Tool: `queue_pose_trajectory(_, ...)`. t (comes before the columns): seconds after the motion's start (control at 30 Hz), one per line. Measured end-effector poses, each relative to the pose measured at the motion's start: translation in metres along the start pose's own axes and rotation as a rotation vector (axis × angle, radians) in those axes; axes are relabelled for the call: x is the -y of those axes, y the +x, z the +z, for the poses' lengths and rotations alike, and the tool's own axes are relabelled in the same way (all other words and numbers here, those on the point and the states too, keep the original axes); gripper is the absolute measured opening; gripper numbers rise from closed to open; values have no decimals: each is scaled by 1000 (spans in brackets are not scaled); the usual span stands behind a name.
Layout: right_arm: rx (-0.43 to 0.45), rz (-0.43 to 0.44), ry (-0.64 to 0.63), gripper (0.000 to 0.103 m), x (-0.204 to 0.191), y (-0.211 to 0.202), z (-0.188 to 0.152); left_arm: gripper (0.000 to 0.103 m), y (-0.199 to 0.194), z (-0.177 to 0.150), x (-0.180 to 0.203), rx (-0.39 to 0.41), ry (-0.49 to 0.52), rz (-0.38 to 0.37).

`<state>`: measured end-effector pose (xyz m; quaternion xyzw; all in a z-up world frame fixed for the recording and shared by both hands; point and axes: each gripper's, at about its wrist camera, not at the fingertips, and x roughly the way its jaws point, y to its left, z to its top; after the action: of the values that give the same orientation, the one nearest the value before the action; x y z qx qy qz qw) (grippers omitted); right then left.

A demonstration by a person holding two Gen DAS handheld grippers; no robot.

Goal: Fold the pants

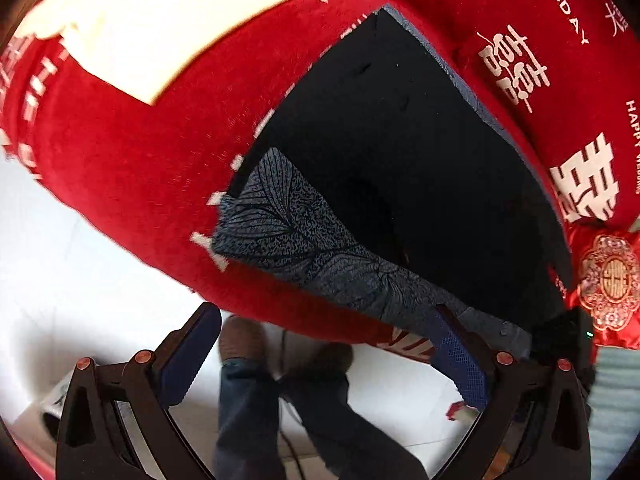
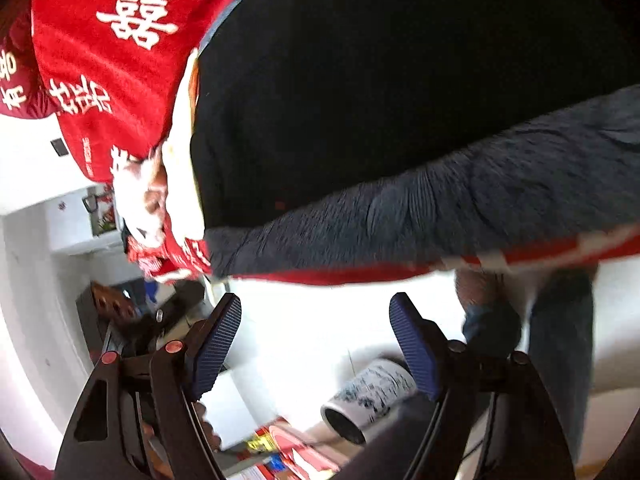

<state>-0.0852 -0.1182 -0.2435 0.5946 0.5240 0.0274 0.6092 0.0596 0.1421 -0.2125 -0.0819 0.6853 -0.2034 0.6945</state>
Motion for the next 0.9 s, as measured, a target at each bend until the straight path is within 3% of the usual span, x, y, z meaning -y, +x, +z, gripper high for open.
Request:
queue_pose_trajectory(0.2, 43, 70, 47, 79, 26, 19, 10, 103, 17, 9, -8, 13, -26, -101)
queue_pose_trajectory(0.23, 54, 106, 80, 72, 32, 19, 11, 103, 18, 11, -8, 13, -37, -121)
queue_pose_trajectory(0.27, 66, 147, 107, 52, 35, 18, 13, 103, 20, 13, -8, 10, -46, -135)
queue_pose_trajectory(0.3, 80, 195, 139, 40, 37, 16, 15, 103, 21, 14, -7, 6, -52, -141)
queue_pose_trajectory(0.33, 93, 211, 146, 22, 35, 12, 15, 103, 22, 16, -6, 1, -57, -147)
queue_pose_trajectory(0.37, 113, 221, 124, 17, 27, 5, 17, 103, 23, 18, -3, -7, -69, -159)
queue_pose_trajectory(0.5, 105, 235, 1, 16, -2, -13, 14, 103, 26, 25, 9, -15, -133, -226)
queue_pose_trajectory(0.53, 96, 235, -25, 16, -7, -16, 13, 99, 27, 28, 11, -12, -151, -238)
queue_pose_trajectory(0.57, 88, 231, -37, 16, -9, -18, 12, 78, 28, 30, 14, -3, -167, -251)
queue_pose_trajectory(0.63, 66, 215, -54, 20, -8, -19, 13, 49, 33, 34, 22, -12, -150, -259)
queue_pose_trajectory(0.7, 58, 188, -61, 21, -4, -24, 12, 49, 32, 37, 30, -10, -106, -246)
queue_pose_trajectory(0.77, 73, 156, -44, 31, 11, -37, 10, 49, 29, 38, 37, -17, -52, -239)
queue_pose_trajectory(0.9, 177, 116, 40, 42, 60, -69, 5, 48, 23, 41, 38, -51, 3, -244)
